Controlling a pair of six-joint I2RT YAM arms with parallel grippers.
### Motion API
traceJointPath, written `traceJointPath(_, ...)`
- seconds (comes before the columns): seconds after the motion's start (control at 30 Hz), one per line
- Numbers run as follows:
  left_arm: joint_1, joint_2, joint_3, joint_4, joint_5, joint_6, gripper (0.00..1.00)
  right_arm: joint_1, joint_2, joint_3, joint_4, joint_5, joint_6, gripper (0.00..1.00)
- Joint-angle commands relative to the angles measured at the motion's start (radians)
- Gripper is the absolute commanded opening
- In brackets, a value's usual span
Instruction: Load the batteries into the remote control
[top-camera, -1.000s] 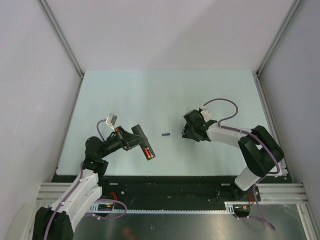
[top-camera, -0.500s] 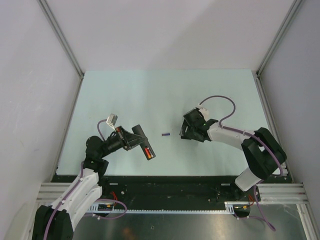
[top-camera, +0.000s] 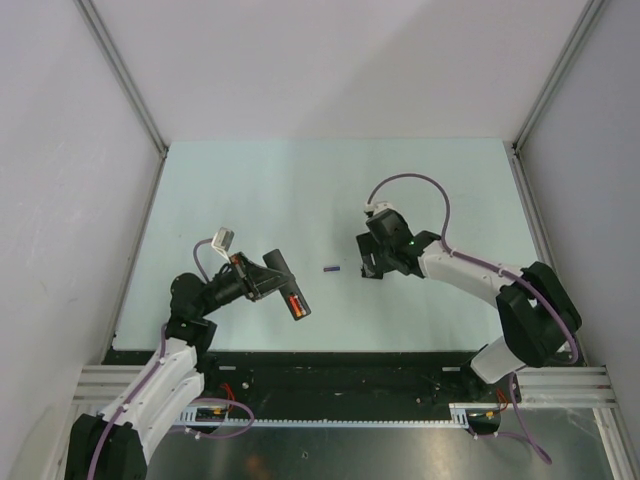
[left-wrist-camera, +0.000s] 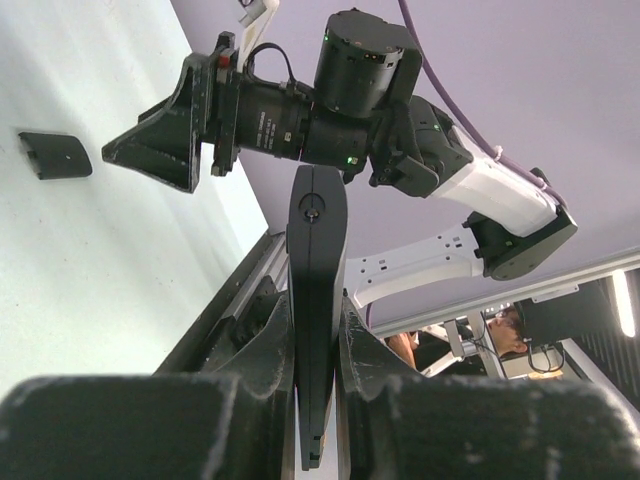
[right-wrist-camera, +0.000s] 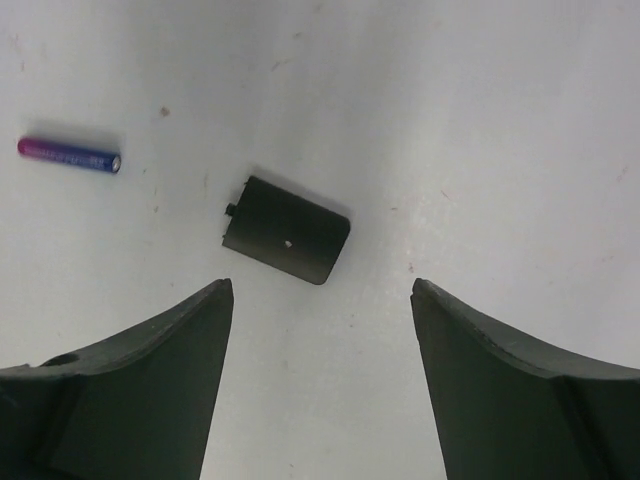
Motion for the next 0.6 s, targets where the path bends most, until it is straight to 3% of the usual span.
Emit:
traceJointPath(0.0,0.005,-0.004,0.008,0.031,0.009,0.019,0.0,0.02,0.042,0.046,0.023,-0.068,-0.207,0.78)
traceJointPath(0.13,0.005,-0.011,0.01,0.031,0.015,0.018,0.0,0.034,0.087,0.054,0.074,-0.15,-0.271,0.77)
traceJointPath(0.33,0.005,-0.022,0.005,0.029,0.032,0.015,0.0,0.051,0.173,0.082,0.094,-0.118,-0.399,0.76)
traceJointPath(0.57,0.004,-0.021,-0.002,0.031,0.038,0.018,0.0,0.014,0.232,0.085,0.097,-0.139,-0.406,0.73)
